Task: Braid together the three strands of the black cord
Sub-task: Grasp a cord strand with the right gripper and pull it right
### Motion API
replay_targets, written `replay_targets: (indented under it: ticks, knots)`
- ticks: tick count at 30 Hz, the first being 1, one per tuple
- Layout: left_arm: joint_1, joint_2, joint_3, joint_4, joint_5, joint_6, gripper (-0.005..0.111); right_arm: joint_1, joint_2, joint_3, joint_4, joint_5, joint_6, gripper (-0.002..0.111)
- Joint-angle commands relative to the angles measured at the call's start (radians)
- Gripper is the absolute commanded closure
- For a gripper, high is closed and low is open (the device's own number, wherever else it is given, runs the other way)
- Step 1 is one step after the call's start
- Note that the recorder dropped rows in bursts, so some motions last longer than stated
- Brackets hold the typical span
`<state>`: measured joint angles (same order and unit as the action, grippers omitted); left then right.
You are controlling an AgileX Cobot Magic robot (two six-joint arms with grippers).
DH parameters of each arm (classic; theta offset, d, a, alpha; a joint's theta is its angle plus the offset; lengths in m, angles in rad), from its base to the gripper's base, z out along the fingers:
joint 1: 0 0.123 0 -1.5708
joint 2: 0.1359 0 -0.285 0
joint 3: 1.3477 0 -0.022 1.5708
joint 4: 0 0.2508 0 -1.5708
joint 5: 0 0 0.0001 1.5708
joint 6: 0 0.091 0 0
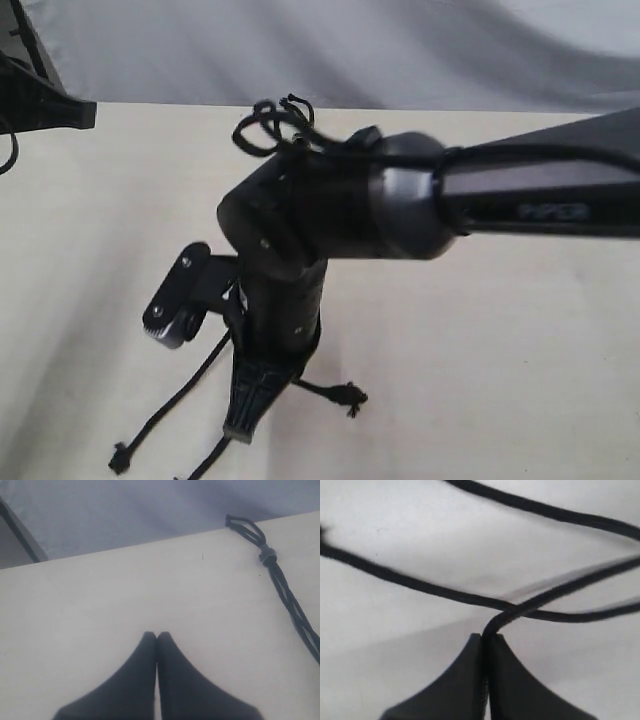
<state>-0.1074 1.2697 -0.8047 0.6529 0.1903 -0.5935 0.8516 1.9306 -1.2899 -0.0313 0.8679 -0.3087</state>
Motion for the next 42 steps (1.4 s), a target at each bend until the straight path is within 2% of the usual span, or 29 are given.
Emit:
replay_targets:
  ticks: [1, 13, 18, 23, 25, 27, 31, 34, 36, 42]
  knots:
    - [0.003, 0.003, 0.006, -0.005, -0.006, -0.007, 0.107, -0.075, -0.109, 0.0, -0.082, -0.006, 0.077, 0.108]
    - [0.003, 0.003, 0.006, -0.005, -0.006, -0.007, 0.107, -0.348, -0.081, 0.0, -0.078, 0.002, 0.108, 0.108]
    - [0.003, 0.003, 0.006, -0.005, -0.006, -0.007, 0.107, -0.395, -0.02, 0.0, -0.071, -0.005, 0.108, 0.108]
    - [0.003, 0.003, 0.006, -0.005, -0.006, -0.007, 0.107, -0.396, 0.048, 0.0, -0.075, -0.005, 0.123, 0.107]
    - [0.003, 0.003, 0.006, -0.005, -0.006, -0.007, 0.107, -0.396, 0.069, 0.0, -0.085, -0.007, 0.156, 0.101]
    - [0.003, 0.003, 0.006, -0.011, -0.006, -0.007, 0.107, -0.396, 0.087, 0.0, -0.107, -0.014, 0.182, 0.09]
    - [0.003, 0.003, 0.006, -0.011, -0.006, -0.007, 0.107, -0.396, 0.097, 0.0, -0.134, -0.033, 0.179, 0.057]
    - [0.003, 0.003, 0.006, -0.011, -0.006, -0.007, 0.107, -0.396, 0.082, 0.0, -0.134, -0.058, 0.175, 0.043]
    - [0.003, 0.003, 0.006, -0.012, -0.008, -0.007, 0.107, -0.396, 0.048, 0.0, -0.141, -0.059, 0.175, 0.04]
    - [-0.012, 0.003, 0.006, -0.063, -0.007, -0.008, 0.107, -0.396, -0.147, 0.0, -0.211, -0.095, 0.199, 0.041]
